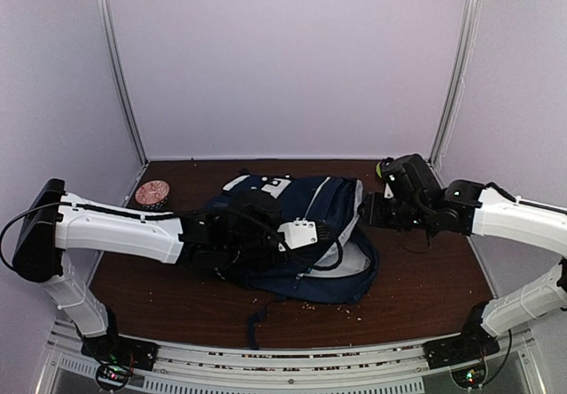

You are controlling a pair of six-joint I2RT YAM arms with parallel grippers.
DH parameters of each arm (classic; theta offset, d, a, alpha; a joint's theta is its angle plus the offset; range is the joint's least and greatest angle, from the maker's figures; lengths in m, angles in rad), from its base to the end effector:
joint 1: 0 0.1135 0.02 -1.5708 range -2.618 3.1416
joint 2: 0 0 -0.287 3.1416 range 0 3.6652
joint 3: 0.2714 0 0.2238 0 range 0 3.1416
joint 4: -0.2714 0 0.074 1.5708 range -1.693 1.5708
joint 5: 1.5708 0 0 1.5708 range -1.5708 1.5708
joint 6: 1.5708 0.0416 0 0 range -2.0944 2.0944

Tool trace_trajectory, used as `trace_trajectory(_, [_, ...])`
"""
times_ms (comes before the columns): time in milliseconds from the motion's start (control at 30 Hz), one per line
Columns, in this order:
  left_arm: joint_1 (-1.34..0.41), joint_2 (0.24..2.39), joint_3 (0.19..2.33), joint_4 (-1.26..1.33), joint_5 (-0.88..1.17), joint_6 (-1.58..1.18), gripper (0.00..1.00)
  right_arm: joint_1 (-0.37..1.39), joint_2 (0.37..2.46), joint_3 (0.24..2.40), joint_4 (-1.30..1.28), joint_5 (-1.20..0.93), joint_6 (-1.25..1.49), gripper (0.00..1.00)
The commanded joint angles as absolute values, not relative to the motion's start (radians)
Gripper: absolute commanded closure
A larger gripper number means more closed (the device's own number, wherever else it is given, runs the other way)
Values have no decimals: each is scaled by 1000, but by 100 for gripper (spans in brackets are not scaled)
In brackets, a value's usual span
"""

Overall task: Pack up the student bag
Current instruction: Adjust the student bag at the center of the board.

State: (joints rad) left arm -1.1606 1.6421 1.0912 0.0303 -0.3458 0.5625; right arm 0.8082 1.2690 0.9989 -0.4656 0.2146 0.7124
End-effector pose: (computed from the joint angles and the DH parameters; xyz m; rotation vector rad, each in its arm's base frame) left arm 0.1540 -0.3187 0.2818 1.4187 1.4905 -0.0078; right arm 0.1746 0.1699 0.3109 -0.0003 2.3460 0.5335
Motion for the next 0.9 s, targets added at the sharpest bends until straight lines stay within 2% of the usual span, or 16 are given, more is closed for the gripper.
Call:
trace_trajectory(0, [-1143, 1615, 1085, 152, -476, 513, 100, 769, 1175, 888, -537, 273, 723, 55])
trace_trajectory(167, [-1143, 1617, 1087, 155, -478, 490, 100, 744, 1110, 835, -504, 217, 742, 55])
trace_trajectory(300, [-1143, 1623, 1092, 156, -485, 488, 100, 808, 1054, 890, -433, 209, 750, 41])
trace_trajectory(400, [-1143, 1623, 1092, 162, -486, 486, 100, 831, 1103, 974, -442, 206, 759, 33])
trace_trajectory(633, [-1144, 1626, 1086, 169, -476, 479, 100, 781, 1187, 998, -289, 267, 839, 31])
trace_trajectory(867, [-1146, 1636, 1090, 184, -480, 480, 100, 745, 1376, 1201, -342, 269, 818, 30])
